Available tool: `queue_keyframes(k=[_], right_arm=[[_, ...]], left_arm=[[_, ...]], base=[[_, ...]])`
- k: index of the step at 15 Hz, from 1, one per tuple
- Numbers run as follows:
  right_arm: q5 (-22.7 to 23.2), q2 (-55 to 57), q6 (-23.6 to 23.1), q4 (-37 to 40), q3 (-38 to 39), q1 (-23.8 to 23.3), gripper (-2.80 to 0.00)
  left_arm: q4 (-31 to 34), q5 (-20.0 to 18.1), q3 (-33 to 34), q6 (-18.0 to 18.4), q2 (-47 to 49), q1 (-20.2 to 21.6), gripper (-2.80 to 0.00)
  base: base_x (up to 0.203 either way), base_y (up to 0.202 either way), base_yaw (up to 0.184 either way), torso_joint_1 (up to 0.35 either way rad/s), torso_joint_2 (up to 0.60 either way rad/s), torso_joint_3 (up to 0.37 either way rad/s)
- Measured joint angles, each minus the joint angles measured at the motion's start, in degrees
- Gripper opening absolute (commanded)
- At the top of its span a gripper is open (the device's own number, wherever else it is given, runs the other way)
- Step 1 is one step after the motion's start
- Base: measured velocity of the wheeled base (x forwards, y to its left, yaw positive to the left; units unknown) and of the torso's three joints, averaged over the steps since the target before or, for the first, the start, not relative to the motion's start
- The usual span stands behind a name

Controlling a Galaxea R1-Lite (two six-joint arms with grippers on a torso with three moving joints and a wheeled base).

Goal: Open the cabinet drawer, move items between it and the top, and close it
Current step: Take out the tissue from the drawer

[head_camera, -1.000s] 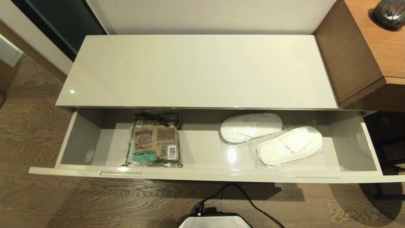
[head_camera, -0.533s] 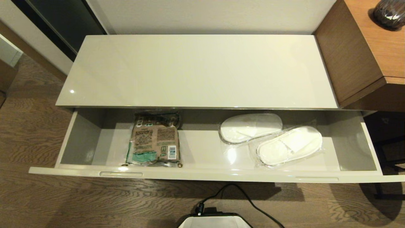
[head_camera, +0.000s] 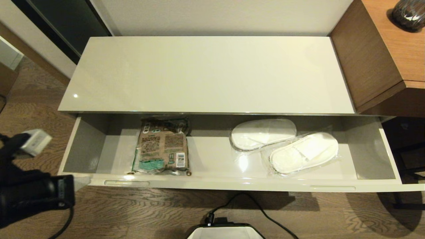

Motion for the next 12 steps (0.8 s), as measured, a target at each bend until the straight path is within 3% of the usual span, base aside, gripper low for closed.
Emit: queue_keyframes(k=[5, 8, 10, 12], right_arm=[[0.0, 0.0, 0.0, 0.0, 0.0, 0.0, -2.8], [0.0, 0.0, 0.0, 0.0, 0.0, 0.1, -2.8], [0.0, 0.0, 0.0, 0.0, 0.0, 0.0, -2.8], [0.0, -0.1, 0.0, 0.0, 0.0, 0.0, -2.8]], left_arm=[[-16.0, -0.4, -4.2, -11.1, 28.8, -1.4, -2.8], [-27.9, 6.8, -10.6, -14.6, 39.1, -1.5, -2.8], [-28.7, 10.3, -13.4, -15.5, 43.4, -1.5, -2.8], [-28.3, 10.5, -13.5, -16.1, 44.8, -1.6, -2.8]], base=[[0.0, 0.0, 0.0, 0.0, 0.0, 0.0], [0.0, 0.0, 0.0, 0.0, 0.0, 0.0], [0.0, 0.0, 0.0, 0.0, 0.0, 0.0], [0.0, 0.0, 0.0, 0.0, 0.0, 0.0]])
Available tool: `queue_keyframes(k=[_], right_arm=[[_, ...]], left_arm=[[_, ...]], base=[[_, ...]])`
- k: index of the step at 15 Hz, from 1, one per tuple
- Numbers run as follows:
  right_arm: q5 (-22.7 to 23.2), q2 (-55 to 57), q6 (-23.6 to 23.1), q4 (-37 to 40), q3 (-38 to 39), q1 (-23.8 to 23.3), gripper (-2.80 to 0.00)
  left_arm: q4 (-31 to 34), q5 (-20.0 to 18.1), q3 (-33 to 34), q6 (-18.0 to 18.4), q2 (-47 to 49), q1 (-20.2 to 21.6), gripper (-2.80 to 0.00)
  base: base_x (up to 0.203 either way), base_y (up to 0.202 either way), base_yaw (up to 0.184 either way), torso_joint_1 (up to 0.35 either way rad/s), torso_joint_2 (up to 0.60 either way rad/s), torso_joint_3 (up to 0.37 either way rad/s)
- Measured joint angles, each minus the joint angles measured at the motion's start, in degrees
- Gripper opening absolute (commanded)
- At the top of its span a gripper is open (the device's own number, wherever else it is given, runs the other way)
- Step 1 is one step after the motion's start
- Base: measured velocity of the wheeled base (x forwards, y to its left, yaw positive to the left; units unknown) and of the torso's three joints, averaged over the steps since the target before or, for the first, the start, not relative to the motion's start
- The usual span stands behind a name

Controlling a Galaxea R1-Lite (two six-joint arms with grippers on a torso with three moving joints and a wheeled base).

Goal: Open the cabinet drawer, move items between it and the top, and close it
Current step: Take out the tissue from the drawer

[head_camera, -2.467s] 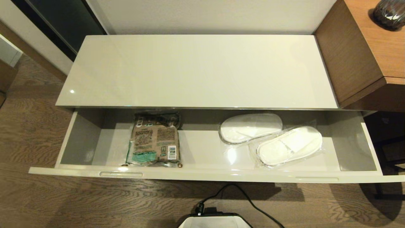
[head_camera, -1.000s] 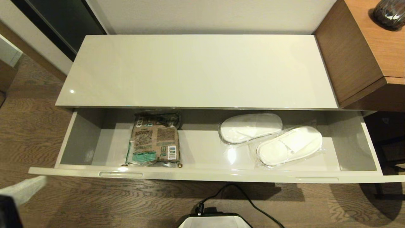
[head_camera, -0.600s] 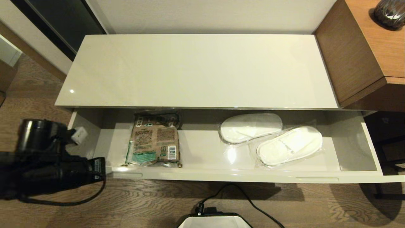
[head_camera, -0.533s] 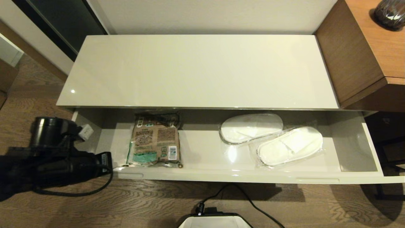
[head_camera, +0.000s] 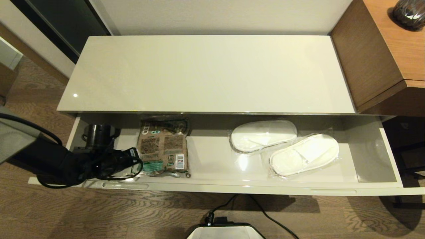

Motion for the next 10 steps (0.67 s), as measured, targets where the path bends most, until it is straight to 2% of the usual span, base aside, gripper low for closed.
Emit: queue_keyframes(k=[3, 6, 7, 10], right_arm=[[0.0, 0.0, 0.0, 0.0, 0.0, 0.0, -2.8], [0.0, 0.0, 0.0, 0.0, 0.0, 0.0, -2.8], [0.0, 0.0, 0.0, 0.0, 0.0, 0.0, -2.8], [0.0, 0.0, 0.0, 0.0, 0.0, 0.0, -2.8]], left_arm=[[2.6, -0.1, -1.9, 0.0, 0.2, 0.1, -2.8], [9.7, -0.5, -9.7, -0.1, 0.0, 0.1, -2.8], [13.6, -0.9, -12.9, -0.1, -0.1, 0.1, 0.0], [20.0, -1.7, -19.3, -1.1, -0.2, 0.3, 0.0]], base=[[0.0, 0.0, 0.0, 0.0, 0.0, 0.0], [0.0, 0.0, 0.0, 0.0, 0.0, 0.0], [0.0, 0.0, 0.0, 0.0, 0.0, 0.0], [0.0, 0.0, 0.0, 0.0, 0.0, 0.0]])
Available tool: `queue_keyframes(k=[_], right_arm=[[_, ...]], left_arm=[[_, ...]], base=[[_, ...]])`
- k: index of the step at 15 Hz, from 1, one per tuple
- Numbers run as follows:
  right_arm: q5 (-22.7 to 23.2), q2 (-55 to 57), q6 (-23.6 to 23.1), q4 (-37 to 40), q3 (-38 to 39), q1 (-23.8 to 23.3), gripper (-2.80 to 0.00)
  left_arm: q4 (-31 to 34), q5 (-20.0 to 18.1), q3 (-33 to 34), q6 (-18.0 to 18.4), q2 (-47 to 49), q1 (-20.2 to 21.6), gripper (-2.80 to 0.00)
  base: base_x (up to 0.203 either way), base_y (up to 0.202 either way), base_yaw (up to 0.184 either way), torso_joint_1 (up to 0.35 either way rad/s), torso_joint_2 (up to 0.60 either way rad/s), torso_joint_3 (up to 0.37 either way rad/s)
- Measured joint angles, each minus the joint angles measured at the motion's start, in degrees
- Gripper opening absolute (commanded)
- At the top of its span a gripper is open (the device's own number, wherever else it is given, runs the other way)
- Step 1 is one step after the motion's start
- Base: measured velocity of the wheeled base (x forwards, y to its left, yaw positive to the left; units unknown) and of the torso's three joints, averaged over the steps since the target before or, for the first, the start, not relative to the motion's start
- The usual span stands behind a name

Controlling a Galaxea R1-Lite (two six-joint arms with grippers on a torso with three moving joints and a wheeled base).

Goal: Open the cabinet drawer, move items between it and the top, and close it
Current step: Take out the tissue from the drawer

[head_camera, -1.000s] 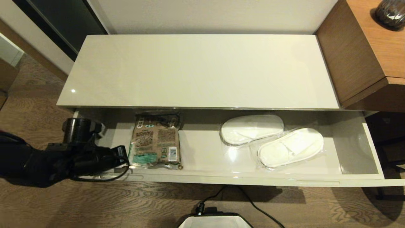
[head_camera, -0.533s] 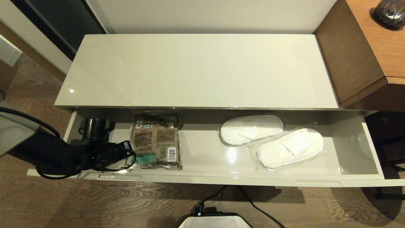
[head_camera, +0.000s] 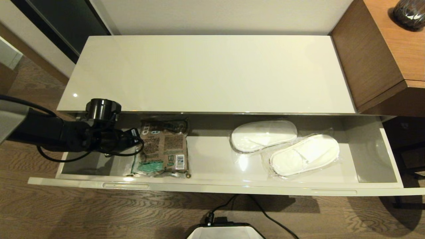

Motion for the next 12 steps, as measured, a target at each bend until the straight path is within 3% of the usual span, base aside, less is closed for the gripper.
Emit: queue_keyframes(k=[12], right_arm=[[0.0, 0.0, 0.0, 0.0, 0.0, 0.0, -2.8]], left_arm=[[-2.3, -0.2, 0.2, -5.3, 4.6, 2.5, 0.0]], base=[[0.0, 0.0, 0.0, 0.0, 0.0, 0.0]])
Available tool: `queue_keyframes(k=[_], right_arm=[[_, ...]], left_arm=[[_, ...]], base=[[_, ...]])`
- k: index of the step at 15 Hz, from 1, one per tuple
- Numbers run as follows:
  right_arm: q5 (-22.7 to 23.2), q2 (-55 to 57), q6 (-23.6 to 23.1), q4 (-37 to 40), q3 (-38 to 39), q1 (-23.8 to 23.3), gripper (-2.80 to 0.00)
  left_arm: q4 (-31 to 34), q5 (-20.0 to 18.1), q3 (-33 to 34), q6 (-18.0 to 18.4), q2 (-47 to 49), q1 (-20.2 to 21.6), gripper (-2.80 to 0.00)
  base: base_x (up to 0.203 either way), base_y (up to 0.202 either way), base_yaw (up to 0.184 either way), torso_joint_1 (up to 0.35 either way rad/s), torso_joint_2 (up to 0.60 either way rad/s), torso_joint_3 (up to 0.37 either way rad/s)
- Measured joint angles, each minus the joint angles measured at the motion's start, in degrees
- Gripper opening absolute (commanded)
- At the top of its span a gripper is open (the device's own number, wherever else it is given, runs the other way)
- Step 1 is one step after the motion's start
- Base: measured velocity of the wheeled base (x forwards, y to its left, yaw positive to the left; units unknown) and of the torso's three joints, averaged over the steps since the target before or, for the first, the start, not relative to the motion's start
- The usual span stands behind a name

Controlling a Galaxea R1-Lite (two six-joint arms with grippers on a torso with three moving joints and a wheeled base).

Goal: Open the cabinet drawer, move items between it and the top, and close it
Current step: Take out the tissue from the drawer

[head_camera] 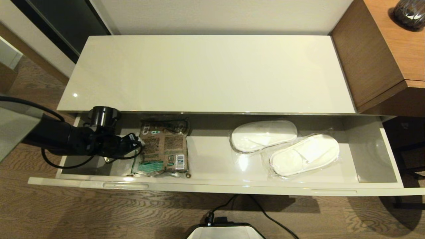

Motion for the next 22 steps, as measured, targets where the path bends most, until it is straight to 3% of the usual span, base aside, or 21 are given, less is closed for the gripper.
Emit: queue_keyframes(k=[3, 13, 15, 20, 22], right_arm=[[0.0, 0.0, 0.0, 0.0, 0.0, 0.0, -2.8], [0.0, 0.0, 0.0, 0.0, 0.0, 0.0, -2.8], [0.0, 0.0, 0.0, 0.0, 0.0, 0.0, -2.8], [0.0, 0.0, 0.0, 0.0, 0.0, 0.0, -2.8], [0.0, 0.0, 0.0, 0.0, 0.0, 0.0, -2.8]], left_arm=[[-3.5, -0.1, 0.4, -1.4, 1.5, 0.0, 0.0], [-3.4, -0.3, 1.1, -2.3, 3.8, -0.8, 0.0], [-3.2, -0.2, 2.0, -2.1, 4.1, -2.5, 0.0], [-3.3, 0.8, 5.8, -2.0, 4.5, -11.3, 0.0], [-3.1, 3.8, 7.3, -1.0, 4.3, -14.6, 0.0]], base=[[0.0, 0.0, 0.0, 0.0, 0.0, 0.0], [0.0, 0.0, 0.0, 0.0, 0.0, 0.0], [0.0, 0.0, 0.0, 0.0, 0.0, 0.0], [0.0, 0.0, 0.0, 0.0, 0.0, 0.0], [0.0, 0.0, 0.0, 0.0, 0.0, 0.0]])
